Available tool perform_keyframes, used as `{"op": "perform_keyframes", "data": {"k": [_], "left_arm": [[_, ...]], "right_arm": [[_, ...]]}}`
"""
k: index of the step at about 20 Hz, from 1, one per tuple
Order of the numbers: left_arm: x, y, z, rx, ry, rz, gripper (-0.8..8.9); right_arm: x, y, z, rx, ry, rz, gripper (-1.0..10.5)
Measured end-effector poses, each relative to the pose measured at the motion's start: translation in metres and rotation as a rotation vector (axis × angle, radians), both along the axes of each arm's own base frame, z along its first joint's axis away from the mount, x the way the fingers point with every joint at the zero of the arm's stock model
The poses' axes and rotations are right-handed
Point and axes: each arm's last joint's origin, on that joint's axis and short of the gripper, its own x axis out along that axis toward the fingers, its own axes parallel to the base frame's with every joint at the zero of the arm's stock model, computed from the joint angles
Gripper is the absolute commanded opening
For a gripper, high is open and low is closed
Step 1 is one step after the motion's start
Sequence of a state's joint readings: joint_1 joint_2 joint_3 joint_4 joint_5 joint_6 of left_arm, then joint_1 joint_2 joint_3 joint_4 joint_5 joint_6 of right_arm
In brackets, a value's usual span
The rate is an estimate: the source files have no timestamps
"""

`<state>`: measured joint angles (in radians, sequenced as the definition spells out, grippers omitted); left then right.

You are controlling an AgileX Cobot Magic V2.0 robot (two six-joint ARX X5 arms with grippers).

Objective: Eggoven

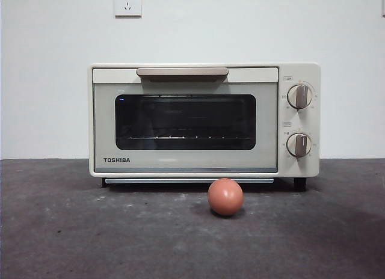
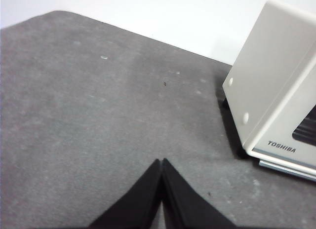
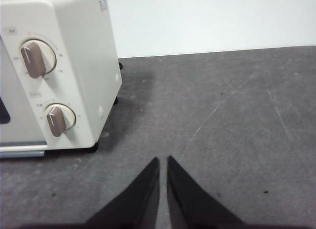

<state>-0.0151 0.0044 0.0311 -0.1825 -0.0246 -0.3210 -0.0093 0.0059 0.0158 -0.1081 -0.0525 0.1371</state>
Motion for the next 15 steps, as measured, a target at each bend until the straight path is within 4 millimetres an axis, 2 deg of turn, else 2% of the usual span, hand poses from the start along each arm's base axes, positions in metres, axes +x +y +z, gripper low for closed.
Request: {"op": "perform_keyframes", "data": {"k": [4,8,15], "left_arm": [[0.000,-0.002,0.001,-0.073,0.003,-0.048,0.07],[-0.004,-0.004,0.009,-0.130,0.055,-0.114,0.07],[-0.012,-0.007,0.059,-0.171,0.064,-0.235,0.07]], "right_arm": [[-0.001,0.001,0.001,0.102,0.019,0.023,0.0],[-0.006,0.002,0.016,0.175,0.033,0.053,0.0],[-0.015,0.004,0.065,0.213,0.043,0.114,0.0]]}}
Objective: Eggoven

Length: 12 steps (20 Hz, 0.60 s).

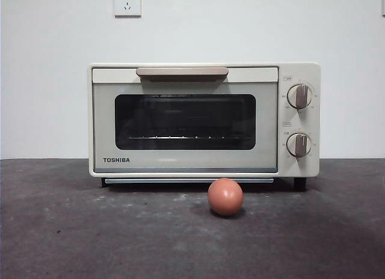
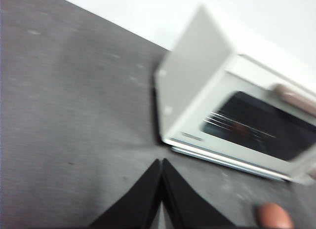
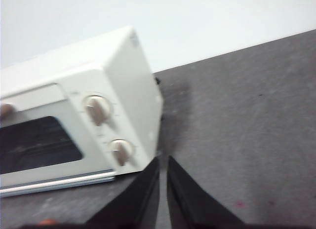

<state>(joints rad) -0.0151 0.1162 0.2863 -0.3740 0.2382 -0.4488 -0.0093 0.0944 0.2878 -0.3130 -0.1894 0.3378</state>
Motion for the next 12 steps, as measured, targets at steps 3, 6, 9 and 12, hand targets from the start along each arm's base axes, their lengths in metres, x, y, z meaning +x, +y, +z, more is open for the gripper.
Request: {"op": "perform_keyframes", "data": {"k": [3,6,9,12], "left_arm": [[0.001,-0.002,0.016,-0.002,0.050,-0.069,0.07],[0.002,-0.003,0.034,0.029,0.104,-0.135,0.07],[0.003,-0.005,0.051,0.075,0.146,-0.219,0.07],[0.004,-0.007,0.063,0.113,0.191,-0.302,0.07]], "right_arm": [[0.000,0.002,0.020,-0.006,0.071,0.073,0.0],[0.002,0.005,0.038,-0.029,0.161,0.184,0.0],[0.006,0.008,0.053,-0.061,0.259,0.311,0.0],[0.009,0.013,0.064,-0.099,0.339,0.432,0.0]]}}
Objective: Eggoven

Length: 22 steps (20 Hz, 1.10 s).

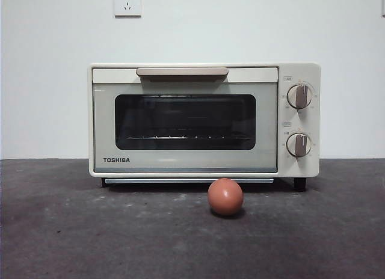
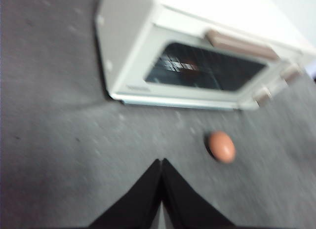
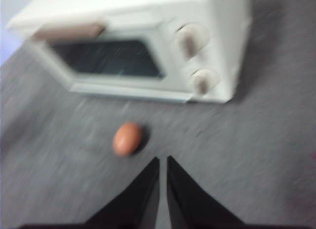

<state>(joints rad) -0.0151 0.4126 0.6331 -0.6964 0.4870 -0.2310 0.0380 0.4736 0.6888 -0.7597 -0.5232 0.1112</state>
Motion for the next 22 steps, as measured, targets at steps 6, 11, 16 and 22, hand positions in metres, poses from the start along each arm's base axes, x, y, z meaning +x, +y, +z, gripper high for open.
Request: {"op": "perform_keyframes", "data": {"k": [6,11,16,22], "left_arm": [[-0.001,-0.003,0.012,0.071,0.067,-0.104,0.07],[-0.001,-0.004,0.012,0.092,0.054,-0.137,0.07],[-0.001,-0.004,0.012,0.094,0.053,-0.138,0.07],[-0.001,-0.004,0.012,0.094,0.052,-0.138,0.07]], "right_arm": [[0.002,0.012,0.007,-0.057,0.097,0.186,0.0],[0.001,0.020,0.006,-0.074,0.103,0.272,2.5],[0.008,0.022,0.007,-0.019,0.131,0.234,3.4],[0.048,0.050,-0.001,0.017,0.208,0.242,3.4]]}}
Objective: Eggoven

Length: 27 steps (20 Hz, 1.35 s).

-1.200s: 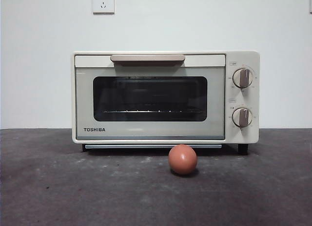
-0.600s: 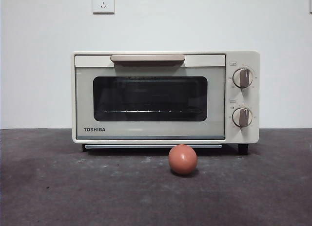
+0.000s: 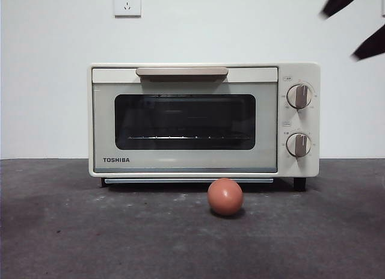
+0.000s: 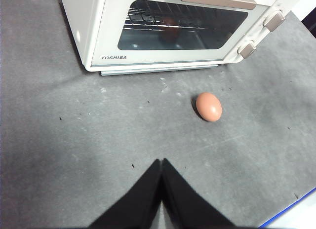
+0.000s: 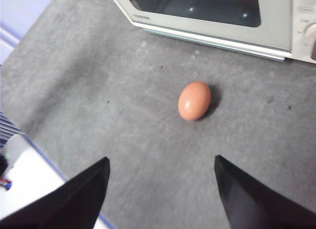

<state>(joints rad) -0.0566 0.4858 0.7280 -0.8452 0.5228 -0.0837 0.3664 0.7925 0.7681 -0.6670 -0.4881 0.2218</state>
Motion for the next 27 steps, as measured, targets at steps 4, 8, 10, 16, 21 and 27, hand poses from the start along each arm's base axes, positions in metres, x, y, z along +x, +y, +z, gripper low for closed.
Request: {"op": "perform_keyframes", "data": {"k": [4,8,10,16,21,27], "left_arm": [[0.000,0.000,0.000,0.000,0.000,0.000,0.07],[0.000,0.000,0.000,0.000,0.000,0.000,0.07],[0.000,0.000,0.000,0.000,0.000,0.000,0.07],[0.000,0.000,0.000,0.000,0.000,0.000,0.07],[0.000,0.000,0.000,0.000,0.000,-0.002,0.07],[0.000,-0.002,0.000,0.000,0.000,-0.019,0.07]], "right_arm": [[0.026,0.038,-0.020,-0.073,0.058,-0.030,3.4],[0.048,0.073,-0.045,-0.135,0.099,-0.075,3.4],[0.058,0.086,-0.056,-0.195,0.136,-0.100,3.4],[0.094,0.117,-0.077,-0.270,0.192,-0.114,3.4],[0.112,0.132,-0.100,-0.311,0.238,-0.110,3.4],[0.119,0.138,-0.123,-0.350,0.278,-0.110,3.4]]}}
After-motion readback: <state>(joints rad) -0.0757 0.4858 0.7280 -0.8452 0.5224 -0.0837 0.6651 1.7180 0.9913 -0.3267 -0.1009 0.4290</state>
